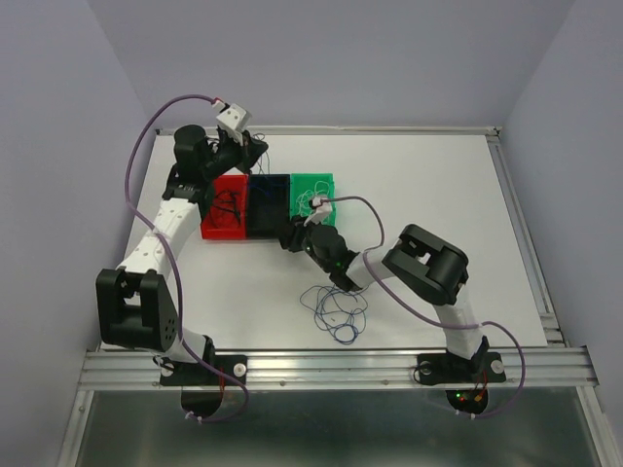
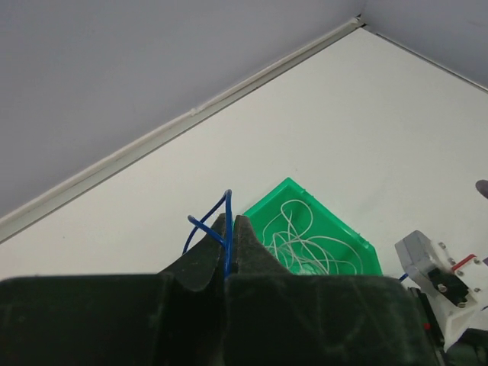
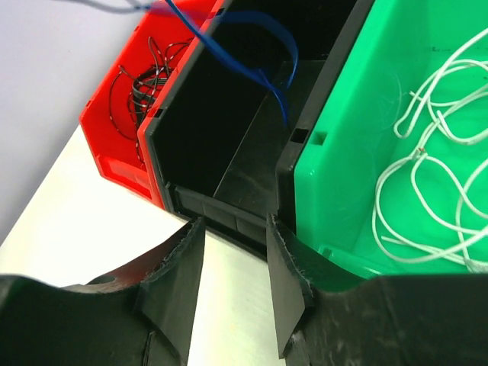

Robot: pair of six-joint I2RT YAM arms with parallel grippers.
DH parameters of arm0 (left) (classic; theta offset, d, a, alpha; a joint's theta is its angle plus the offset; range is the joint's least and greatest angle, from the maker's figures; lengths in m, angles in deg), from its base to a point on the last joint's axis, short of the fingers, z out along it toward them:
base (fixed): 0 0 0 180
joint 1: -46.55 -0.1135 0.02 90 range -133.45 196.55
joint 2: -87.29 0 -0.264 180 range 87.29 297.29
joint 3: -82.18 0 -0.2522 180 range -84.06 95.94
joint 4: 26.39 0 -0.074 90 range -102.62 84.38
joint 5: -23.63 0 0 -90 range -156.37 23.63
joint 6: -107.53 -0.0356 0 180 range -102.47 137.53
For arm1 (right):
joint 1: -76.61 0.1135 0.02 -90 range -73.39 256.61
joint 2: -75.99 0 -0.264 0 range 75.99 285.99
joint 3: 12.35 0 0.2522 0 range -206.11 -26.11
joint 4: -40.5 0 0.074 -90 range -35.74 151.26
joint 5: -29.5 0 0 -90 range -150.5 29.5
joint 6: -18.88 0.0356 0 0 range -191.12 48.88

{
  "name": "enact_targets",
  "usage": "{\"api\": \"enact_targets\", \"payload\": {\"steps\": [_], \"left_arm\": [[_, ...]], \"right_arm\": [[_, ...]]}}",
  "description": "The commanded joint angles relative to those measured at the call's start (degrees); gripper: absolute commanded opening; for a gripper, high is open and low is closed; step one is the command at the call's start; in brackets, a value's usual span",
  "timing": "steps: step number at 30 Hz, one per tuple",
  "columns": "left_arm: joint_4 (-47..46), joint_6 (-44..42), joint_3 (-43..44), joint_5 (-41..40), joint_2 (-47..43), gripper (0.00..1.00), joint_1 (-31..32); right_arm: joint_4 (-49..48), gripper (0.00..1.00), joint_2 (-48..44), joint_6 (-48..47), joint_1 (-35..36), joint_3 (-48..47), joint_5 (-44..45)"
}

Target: Untangle the cables

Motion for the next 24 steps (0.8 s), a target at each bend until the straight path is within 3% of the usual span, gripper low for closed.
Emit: {"api": "enact_targets", "payload": {"steps": [1,19,24], "left_arm": [[-4.4,-3.2,-0.8,-1.5,-0.2,0.00,-0.2],[-3.7,-5.1,-5.7,-1.3,3.7,0.00,2.2],[-1.3,-5.3,-4.5,-7.8,5.3,0.00,4.9]], "right_arm": [[-4.3,0.44,-3.7,-0.1,0.9,3.0,3.8],[-15.4,0.45,-17.7,-1.8,1.5,21.7,10.0],[-17.8,0.45,-21.0,-2.2,1.5,26.7,12.5]]}}
